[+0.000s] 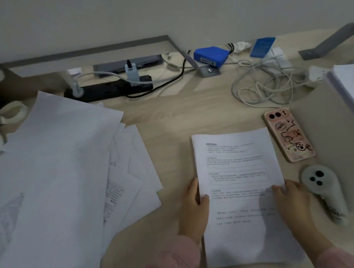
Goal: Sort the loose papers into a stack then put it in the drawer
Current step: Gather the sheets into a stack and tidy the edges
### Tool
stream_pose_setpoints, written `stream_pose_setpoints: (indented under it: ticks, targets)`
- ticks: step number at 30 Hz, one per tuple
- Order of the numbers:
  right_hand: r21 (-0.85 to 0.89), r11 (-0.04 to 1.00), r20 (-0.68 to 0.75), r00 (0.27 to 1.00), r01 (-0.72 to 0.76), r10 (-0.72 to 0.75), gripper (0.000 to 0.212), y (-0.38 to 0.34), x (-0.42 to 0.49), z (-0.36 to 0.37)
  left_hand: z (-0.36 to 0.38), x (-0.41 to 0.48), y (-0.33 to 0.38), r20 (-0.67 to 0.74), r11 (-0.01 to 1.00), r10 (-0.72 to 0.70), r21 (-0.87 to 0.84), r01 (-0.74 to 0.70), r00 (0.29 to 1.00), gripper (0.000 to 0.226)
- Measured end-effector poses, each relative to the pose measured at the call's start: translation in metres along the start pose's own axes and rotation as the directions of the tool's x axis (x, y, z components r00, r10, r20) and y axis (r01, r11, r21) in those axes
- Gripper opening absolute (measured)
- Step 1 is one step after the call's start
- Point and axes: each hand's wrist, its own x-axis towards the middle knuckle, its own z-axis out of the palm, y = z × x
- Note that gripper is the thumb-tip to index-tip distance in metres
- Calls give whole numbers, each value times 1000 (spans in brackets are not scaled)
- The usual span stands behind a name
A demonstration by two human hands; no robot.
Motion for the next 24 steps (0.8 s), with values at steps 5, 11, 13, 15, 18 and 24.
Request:
stream_pose_setpoints:
  ticks: [5,11,13,15,18,24]
  targets:
    - [86,996,92,996,-10,2,18,-16,12,8,-10,0,6,-39,993,-51,-105,46,998,49]
    - [217,975,230,968,46,-97,12,-48,16,33,-40,11,4,-182,990,-90,-125,68,979,52]
    - [236,969,240,961,78,-136,11,-58,16,41,-49,12,5,-220,989,-108,-125,82,970,53]
    - [229,967,227,960,111,-164,9,-63,17,48,-54,13,6,-233,988,-111,-131,82,966,54]
    - [171,975,203,964,140,-174,5,-61,20,53,-58,14,6,-215,989,-107,-125,81,971,55]
    - [159,978,158,974,138,-163,33,-58,21,46,-59,16,-1,-124,987,-106,-135,90,987,58]
